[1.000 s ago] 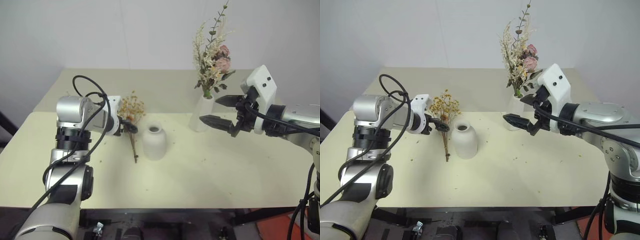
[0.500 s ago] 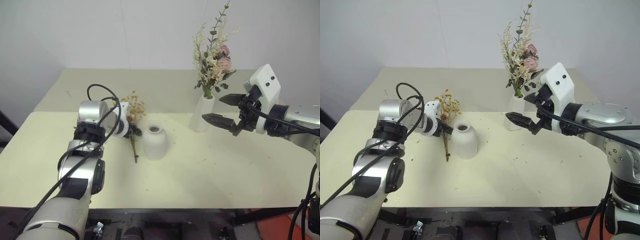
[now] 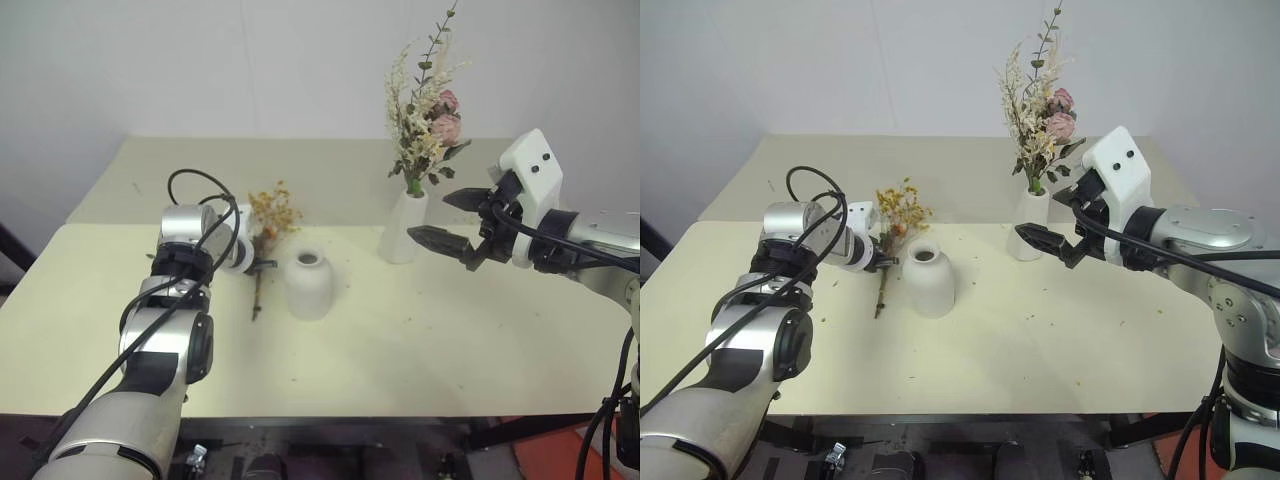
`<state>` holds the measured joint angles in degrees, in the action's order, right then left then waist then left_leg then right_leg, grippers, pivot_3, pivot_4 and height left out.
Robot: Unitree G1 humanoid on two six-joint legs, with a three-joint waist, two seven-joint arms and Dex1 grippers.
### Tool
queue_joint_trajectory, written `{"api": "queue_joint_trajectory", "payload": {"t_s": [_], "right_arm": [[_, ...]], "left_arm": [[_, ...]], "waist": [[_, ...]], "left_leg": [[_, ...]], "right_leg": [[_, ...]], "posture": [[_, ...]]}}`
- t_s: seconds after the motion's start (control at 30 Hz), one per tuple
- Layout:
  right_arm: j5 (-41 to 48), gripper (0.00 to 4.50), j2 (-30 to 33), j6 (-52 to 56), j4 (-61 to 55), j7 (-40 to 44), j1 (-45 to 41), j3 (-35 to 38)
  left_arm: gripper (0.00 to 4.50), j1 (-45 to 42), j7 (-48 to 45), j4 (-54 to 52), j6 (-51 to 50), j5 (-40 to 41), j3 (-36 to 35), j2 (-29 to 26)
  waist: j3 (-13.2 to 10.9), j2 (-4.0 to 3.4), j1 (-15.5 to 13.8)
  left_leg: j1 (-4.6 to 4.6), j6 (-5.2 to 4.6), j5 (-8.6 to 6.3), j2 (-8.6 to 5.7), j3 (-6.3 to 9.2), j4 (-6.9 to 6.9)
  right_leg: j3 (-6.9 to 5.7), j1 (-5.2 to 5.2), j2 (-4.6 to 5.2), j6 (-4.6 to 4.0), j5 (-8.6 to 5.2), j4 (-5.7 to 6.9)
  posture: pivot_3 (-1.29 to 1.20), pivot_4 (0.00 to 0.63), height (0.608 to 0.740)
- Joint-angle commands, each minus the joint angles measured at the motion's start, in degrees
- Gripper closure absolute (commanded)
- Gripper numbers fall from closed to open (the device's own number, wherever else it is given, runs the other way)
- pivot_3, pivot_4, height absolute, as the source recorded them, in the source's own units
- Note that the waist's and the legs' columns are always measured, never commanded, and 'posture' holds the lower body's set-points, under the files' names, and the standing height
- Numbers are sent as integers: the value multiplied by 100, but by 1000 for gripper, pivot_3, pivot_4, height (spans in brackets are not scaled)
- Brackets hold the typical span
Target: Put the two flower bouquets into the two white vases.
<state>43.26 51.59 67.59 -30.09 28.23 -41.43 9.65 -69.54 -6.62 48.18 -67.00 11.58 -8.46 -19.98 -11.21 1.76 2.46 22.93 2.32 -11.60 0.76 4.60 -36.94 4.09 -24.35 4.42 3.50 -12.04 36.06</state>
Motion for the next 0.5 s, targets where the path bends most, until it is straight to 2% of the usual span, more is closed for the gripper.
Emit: {"api": "queue_joint_trajectory", "payload": {"t_s": [0.03, 0.17, 0.23, 0.37, 0.5], "right_arm": [[-124, 0, 87, -76, -86, -63, -23, 124], [-239, 0, 92, -181, -123, -101, 31, 156], [-372, 0, 33, -357, -177, -157, 100, 194], [-571, 0, -186, -823, -361, -289, 273, 351], [-243, 0, -215, -937, -640, -18, 614, 690]], "left_arm": [[4457, 78, 420, -798, 843, 154, -660, -15], [4457, 659, 377, -2520, 2066, 561, -1215, 316], [4457, 794, 141, -3229, 2563, 1109, -1664, 521], [4457, 935, -870, -3596, 3392, 1654, -1784, 448], [4457, 855, -2329, -3374, 3746, 2793, -2221, 369]], "waist": [[0, 0, 2], [0, 0, -34], [0, 1, -50], [0, 0, -64], [0, 0, -56]], "left_leg": [[1, 0, 0, 0, 0, 0], [9, 1, 0, 0, 0, 0], [17, 3, 1, -1, 0, -2], [21, 4, 2, -2, -2, -8], [12, 4, 2, -1, -3, -8]], "right_leg": [[0, 0, 0, 0, 1, -1], [0, -4, 3, -35, 23, -4], [-1, -5, 4, -32, 29, -11], [1, -5, 3, -29, 38, -20], [0, 2, 0, -27, 37, -18]], "posture": [[0, 150, 740], [0, 150, 740], [0, 150, 740], [0, 150, 740], [0, 150, 740]]}}
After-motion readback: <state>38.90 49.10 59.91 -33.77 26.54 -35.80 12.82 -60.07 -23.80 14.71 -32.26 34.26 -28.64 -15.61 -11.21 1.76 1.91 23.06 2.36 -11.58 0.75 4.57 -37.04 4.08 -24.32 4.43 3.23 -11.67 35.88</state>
